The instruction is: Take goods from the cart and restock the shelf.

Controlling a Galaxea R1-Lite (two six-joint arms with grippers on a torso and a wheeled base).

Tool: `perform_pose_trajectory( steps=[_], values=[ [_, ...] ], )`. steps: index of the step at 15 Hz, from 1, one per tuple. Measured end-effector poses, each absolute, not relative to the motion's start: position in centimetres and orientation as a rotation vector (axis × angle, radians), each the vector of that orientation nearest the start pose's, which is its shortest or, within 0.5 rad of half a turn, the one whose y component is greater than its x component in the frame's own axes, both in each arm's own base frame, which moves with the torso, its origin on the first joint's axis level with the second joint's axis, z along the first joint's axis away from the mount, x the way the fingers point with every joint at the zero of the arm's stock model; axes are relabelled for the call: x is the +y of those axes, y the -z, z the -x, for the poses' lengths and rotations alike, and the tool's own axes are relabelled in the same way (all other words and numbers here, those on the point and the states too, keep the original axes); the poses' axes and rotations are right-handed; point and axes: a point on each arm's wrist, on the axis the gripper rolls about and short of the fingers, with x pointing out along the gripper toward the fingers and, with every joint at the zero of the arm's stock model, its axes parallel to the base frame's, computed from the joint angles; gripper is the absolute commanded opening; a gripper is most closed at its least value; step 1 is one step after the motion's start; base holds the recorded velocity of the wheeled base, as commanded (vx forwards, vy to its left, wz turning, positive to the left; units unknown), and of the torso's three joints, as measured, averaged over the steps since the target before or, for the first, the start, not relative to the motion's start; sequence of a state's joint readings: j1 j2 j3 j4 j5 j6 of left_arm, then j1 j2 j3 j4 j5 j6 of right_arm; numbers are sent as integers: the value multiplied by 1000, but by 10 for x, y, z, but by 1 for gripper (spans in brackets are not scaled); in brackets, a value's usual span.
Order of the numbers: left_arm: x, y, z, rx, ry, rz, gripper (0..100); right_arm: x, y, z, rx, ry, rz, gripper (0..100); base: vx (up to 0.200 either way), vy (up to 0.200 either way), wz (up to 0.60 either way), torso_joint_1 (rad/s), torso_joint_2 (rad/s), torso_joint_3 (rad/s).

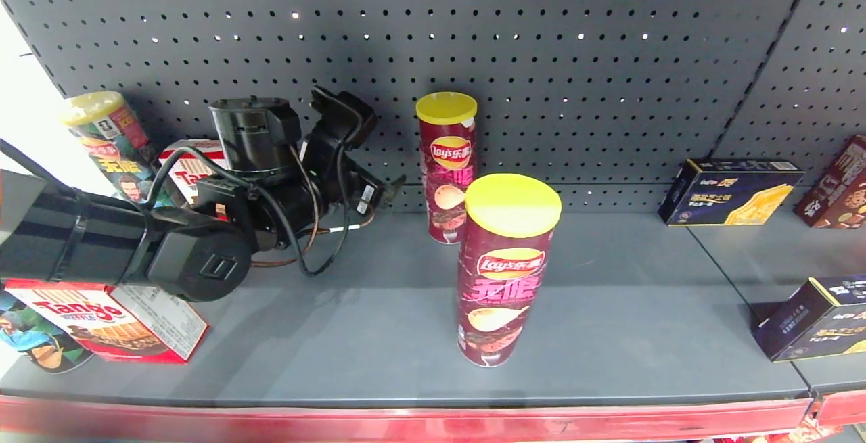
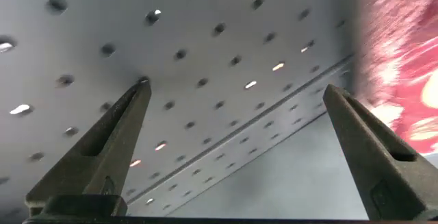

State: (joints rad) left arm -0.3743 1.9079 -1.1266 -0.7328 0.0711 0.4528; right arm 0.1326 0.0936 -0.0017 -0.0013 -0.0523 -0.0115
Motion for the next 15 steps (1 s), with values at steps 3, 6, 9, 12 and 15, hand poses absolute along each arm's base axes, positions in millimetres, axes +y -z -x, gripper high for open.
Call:
perform_pose_trajectory(
  steps=[3, 6, 9, 12, 15],
  values=[
    [-140, -204, -344, -43, 284, -485, 100, -3, -78, 15, 90, -81, 20, 100, 0, 0, 0, 0, 0, 0],
    [-147, -206, -342, -56, 259, -480, 100, -3, -78, 15, 90, -82, 20, 100, 0, 0, 0, 0, 0, 0],
    [-162, -209, -344, -120, 207, -445, 100, -3, -78, 15, 90, -81, 20, 100, 0, 0, 0, 0, 0, 0],
    [-169, -203, -347, -117, 218, -445, 100, -3, -78, 15, 90, -81, 20, 100, 0, 0, 0, 0, 0, 0],
    [-174, -200, -346, -114, 230, -446, 100, -3, -78, 15, 90, -81, 20, 100, 0, 0, 0, 0, 0, 0]
  ],
)
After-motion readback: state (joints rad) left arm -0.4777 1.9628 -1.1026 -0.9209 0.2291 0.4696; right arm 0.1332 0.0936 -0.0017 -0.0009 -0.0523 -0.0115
